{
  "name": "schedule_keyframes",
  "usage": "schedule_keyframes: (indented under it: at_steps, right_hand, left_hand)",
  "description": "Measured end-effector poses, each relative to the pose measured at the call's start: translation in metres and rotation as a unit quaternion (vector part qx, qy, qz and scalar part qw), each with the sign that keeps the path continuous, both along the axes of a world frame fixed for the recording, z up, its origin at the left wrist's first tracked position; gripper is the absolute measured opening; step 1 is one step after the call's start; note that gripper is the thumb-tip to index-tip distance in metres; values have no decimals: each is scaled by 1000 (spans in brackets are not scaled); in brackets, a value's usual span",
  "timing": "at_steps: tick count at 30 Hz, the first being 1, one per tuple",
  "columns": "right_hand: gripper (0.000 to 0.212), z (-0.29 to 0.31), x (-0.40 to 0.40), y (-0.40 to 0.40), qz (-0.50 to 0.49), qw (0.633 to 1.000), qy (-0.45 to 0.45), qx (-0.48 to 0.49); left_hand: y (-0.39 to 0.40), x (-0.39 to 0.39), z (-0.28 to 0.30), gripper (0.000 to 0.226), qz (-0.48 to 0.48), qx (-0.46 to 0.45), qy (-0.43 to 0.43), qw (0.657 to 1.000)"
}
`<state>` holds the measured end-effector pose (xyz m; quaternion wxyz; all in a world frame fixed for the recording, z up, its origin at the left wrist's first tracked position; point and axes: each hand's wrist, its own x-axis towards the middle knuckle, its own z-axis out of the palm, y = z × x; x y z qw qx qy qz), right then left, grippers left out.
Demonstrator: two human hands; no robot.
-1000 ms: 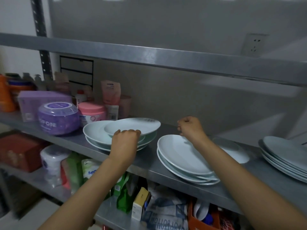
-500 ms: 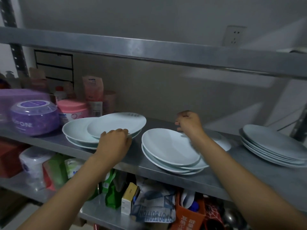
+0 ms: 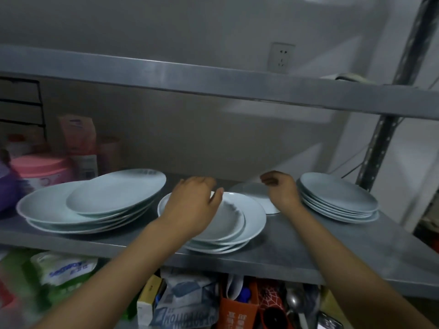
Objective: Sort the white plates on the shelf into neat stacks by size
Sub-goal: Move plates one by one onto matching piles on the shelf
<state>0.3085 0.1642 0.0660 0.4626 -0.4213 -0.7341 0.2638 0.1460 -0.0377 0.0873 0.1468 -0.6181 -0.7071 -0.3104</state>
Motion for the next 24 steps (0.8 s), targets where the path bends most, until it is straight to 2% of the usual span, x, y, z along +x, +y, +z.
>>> schedule_keyframes:
  at_steps: [4,8,10,13,15,17,19,21,24]
  right_hand:
    - [52,-26,20,14,-8,996,-88,-21]
    - [40,-53,25,12,-23,997,-39,-67]
    - [41,-63,22,11,-11,997,-56,-60]
    - [46,-74,15,19,-3,989,-145,10]
    - [57,-81,13,27,-11,972,-231,32]
    - [56,-78,13,26,-19,966,-256,14]
    - [47,-64,15,20,-6,968,-252,3]
    - [43,-52,15,19,25,949,-312,25]
    - [50,-40,8,30,28,885,-460,62]
  left_hand:
    - [15,25,6,36,-50,-23,25,998]
    - [27,41,6,34,-82,-41,-12,996]
    - [32,48,5,35,-101,-50,-29,993]
    - [42,53,3,40,-100,-60,-32,993]
    - [48,54,-1,40,-99,-64,-37,992]
    - [53,55,-5,37,-100,-69,-51,991]
    - [55,58,-7,37,-100,-73,-82,989]
    - [55,61,-7,39,-100,-70,-120,985]
    - [57,63,-8,41,-106,-53,-136,984]
